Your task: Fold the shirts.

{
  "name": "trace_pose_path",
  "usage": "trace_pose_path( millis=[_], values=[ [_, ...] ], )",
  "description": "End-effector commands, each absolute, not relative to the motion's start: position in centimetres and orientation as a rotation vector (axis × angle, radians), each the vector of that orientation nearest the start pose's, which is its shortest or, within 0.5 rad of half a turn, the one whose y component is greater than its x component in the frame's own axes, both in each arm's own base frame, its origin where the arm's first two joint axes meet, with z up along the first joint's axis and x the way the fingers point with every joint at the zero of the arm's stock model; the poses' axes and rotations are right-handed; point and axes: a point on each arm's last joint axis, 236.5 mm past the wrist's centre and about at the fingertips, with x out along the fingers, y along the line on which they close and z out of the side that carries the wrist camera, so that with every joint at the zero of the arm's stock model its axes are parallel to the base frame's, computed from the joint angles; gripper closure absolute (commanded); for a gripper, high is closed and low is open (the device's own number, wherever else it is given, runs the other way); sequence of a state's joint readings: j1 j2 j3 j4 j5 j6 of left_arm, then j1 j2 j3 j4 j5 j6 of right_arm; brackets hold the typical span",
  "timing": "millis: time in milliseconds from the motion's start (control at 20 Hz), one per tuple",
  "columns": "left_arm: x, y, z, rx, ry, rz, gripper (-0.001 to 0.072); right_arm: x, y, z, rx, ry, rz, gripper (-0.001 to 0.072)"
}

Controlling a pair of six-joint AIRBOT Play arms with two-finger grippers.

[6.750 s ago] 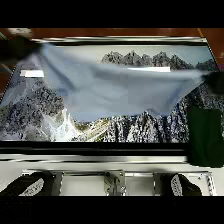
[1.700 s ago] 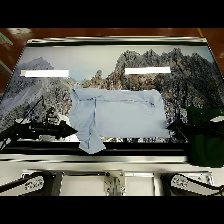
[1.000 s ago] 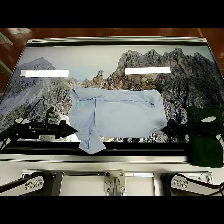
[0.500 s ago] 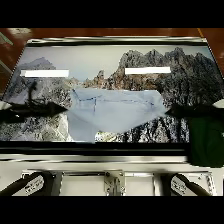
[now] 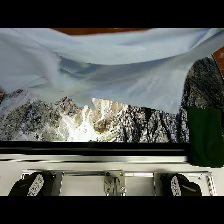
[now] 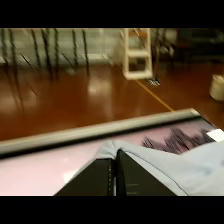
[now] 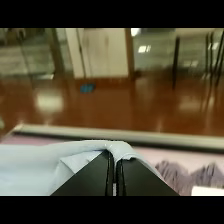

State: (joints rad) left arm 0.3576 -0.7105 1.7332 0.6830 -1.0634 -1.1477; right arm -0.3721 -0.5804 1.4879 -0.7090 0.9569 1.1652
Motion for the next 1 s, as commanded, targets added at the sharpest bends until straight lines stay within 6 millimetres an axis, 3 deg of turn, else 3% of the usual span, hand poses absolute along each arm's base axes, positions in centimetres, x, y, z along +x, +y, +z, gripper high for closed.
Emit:
trace_pose_path(
  millis=[0, 150, 350, 500, 600, 700, 800, 950],
  values=[
    [15.0, -5.4, 58.8, 0.124, -0.363, -0.083, 0.0673, 15.6, 5.7, 54.6, 0.041, -0.353, 0.147, 0.0638],
    [12.2, -2.3, 57.2, 0.143, -0.303, 0.113, 0.0672, 13.4, 3.7, 53.4, 0.018, -0.316, 0.010, 0.0638],
    [13.5, -0.4, 51.3, 0.165, -0.046, 0.158, 0.0672, 15.1, 1.9, 46.7, -0.017, -0.021, -0.060, 0.0638],
    [17.3, -0.2, 45.9, 0.184, 0.130, 0.071, 0.0672, 17.8, 0.6, 40.8, 0.005, 0.257, -0.057, 0.0637],
    [20.4, 0.4, 40.8, 0.174, 0.273, 0.027, 0.0672, 19.8, 0.0, 36.2, 0.042, 0.475, -0.032, 0.0637],
    [23.7, 1.4, 34.5, 0.123, 0.440, 0.000, 0.0672, 22.4, -0.9, 30.8, 0.100, 0.695, -0.004, 0.0638],
    [27.0, 1.9, 28.4, 0.049, 0.575, -0.038, 0.0672, 25.5, -1.1, 25.3, 0.188, 0.859, 0.052, 0.0638],
    [33.1, 2.7, 20.8, -0.096, 0.654, -0.066, 0.0672, 32.4, -0.6, 15.9, 0.345, 0.961, 0.140, 0.0638]
  ],
)
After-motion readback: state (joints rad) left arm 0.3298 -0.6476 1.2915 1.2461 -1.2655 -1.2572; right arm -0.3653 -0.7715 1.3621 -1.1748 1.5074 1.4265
